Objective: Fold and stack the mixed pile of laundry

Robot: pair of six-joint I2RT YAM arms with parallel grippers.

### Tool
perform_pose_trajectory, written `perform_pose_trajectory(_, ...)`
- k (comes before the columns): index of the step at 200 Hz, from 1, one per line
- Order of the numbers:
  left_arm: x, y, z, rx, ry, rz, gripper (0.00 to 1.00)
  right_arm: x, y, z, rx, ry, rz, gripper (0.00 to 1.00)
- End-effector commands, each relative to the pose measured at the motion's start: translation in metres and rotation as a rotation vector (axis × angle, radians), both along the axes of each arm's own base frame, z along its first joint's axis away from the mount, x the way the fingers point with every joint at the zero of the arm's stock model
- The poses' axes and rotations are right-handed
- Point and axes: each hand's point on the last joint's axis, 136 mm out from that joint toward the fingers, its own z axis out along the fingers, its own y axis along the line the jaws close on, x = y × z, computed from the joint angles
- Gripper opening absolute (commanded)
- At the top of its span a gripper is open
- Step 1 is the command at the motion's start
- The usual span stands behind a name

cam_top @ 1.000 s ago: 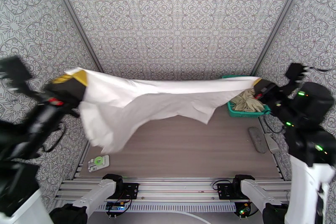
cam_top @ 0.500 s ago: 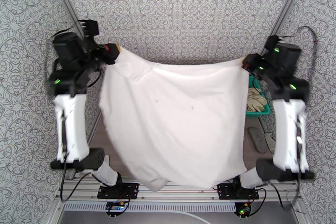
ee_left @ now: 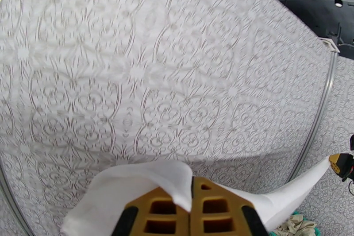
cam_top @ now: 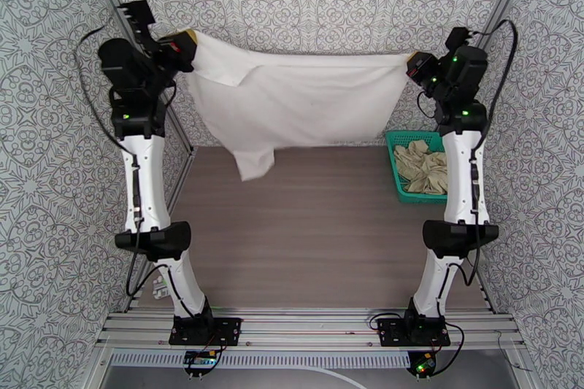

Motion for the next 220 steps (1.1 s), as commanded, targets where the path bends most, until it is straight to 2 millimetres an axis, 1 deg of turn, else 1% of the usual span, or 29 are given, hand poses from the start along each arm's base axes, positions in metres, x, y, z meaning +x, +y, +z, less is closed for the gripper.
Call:
perform_pose_trajectory(1,-0.042,0.01,0.003,-0.007,0.033,0.009,0.0,-0.014,-0.002,-0.016,-0.007,0.037,0.005,0.0)
perform_pose_trajectory(8,-0.041,0.009,-0.02,-0.001,0.098,0.004,0.0,-0.015,-0.004,-0.04,0.0,0.091,0.002,0.0)
perform_pose_trajectory(10,-0.041,0.009,-0.027,0.0,0.115,0.002,0.0,-0.017,-0.004,-0.039,0.002,0.089,0.001,0.0)
perform_pose_trajectory(14,-0.041,0.007,-0.042,0.001,0.15,-0.007,0.0,-0.017,-0.004,-0.057,0.007,0.124,0.004,0.0)
perform_pose_trajectory(16,-0.041,0.006,-0.05,0.0,0.167,-0.012,0.0,-0.018,-0.004,-0.06,0.01,0.128,0.006,0.0)
perform_pose_trajectory(19,-0.04,0.006,-0.064,-0.003,0.198,-0.018,0.0,-0.019,-0.005,-0.078,0.015,0.161,0.011,0.0)
perform_pose_trajectory(22,-0.039,0.005,-0.08,-0.009,0.231,-0.026,0.0,-0.019,-0.004,-0.086,0.019,0.173,0.014,0.0)
perform_pose_trajectory(23,-0.039,0.004,-0.084,-0.011,0.24,-0.029,0.0,-0.019,-0.004,-0.095,0.023,0.189,0.017,0.0)
perform_pose_trajectory(27,-0.039,0.003,-0.102,-0.017,0.275,-0.039,0.0,-0.022,-0.003,-0.105,0.025,0.202,0.022,0.0)
perform_pose_trajectory(31,-0.043,-0.002,-0.118,-0.02,0.304,-0.054,0.0,-0.025,-0.002,-0.125,0.033,0.232,0.029,0.0)
perform_pose_trajectory(32,-0.043,-0.002,-0.122,-0.022,0.311,-0.057,0.0,-0.025,-0.002,-0.125,0.033,0.232,0.029,0.0)
perform_pose_trajectory(34,-0.045,-0.004,-0.131,-0.024,0.326,-0.065,0.0,-0.027,-0.002,-0.137,0.036,0.252,0.032,0.0)
perform_pose_trajectory(37,-0.048,-0.007,-0.14,-0.024,0.338,-0.072,0.0,-0.029,-0.001,-0.146,0.038,0.265,0.035,0.0)
perform_pose_trajectory(41,-0.049,-0.01,-0.163,-0.034,0.382,-0.081,0.0,-0.033,-0.001,-0.163,0.042,0.293,0.035,0.0)
perform_pose_trajectory(45,-0.054,-0.015,-0.179,-0.034,0.406,-0.089,0.0,-0.038,-0.001,-0.185,0.045,0.333,0.035,0.0)
perform_pose_trajectory(49,-0.059,-0.019,-0.196,-0.036,0.428,-0.096,0.0,-0.041,-0.001,-0.193,0.046,0.346,0.032,0.0)
perform_pose_trajectory(56,-0.069,-0.027,-0.225,-0.037,0.469,-0.111,0.0,-0.052,-0.003,-0.232,0.053,0.415,0.026,0.0)
perform_pose_trajectory(57,-0.069,-0.028,-0.23,-0.039,0.478,-0.113,0.0,-0.052,-0.003,-0.232,0.053,0.415,0.026,0.0)
perform_pose_trajectory(67,-0.083,-0.042,-0.27,-0.044,0.548,-0.129,0.0,-0.066,-0.003,-0.27,0.061,0.477,0.03,0.0)
perform_pose_trajectory(73,-0.092,-0.05,-0.294,-0.043,0.598,-0.137,0.0,-0.078,-0.004,-0.3,0.062,0.534,0.031,0.0)
perform_pose_trajectory(86,-0.113,-0.063,-0.348,-0.032,0.718,-0.126,0.0,-0.099,-0.004,-0.34,0.066,0.619,0.028,0.0)
perform_pose_trajectory(88,-0.116,-0.064,-0.354,-0.032,0.731,-0.123,0.0,-0.105,-0.004,-0.352,0.068,0.644,0.028,0.0)
perform_pose_trajectory(104,-0.142,-0.074,-0.413,-0.056,0.866,-0.101,0.0,-0.131,-0.002,-0.397,0.068,0.742,0.03,0.0)
perform_pose_trajectory(117,-0.164,-0.079,-0.454,-0.076,0.972,-0.083,0.0,-0.149,-0.001,-0.424,0.062,0.813,0.03,0.0)
perform_pose_trajectory(139,-0.201,-0.081,-0.504,-0.088,1.108,-0.026,0.0,-0.18,0.0,-0.463,0.062,0.923,0.021,0.0)
perform_pose_trajectory(147,-0.212,-0.073,-0.521,-0.106,1.155,0.038,0.0,-0.189,-0.001,-0.474,0.058,0.956,0.015,0.0)
perform_pose_trajectory(167,-0.237,-0.064,-0.552,-0.157,1.253,0.102,0.0,-0.213,-0.009,-0.496,0.029,1.063,-0.034,0.0)
perform_pose_trajectory(187,-0.254,-0.06,-0.564,-0.189,1.304,0.139,0.0,-0.233,-0.015,-0.506,0.009,1.133,-0.071,0.0)
perform_pose_trajectory(220,-0.271,-0.052,-0.571,-0.227,1.355,0.204,0.0,-0.253,-0.025,-0.506,-0.025,1.191,-0.133,0.0)
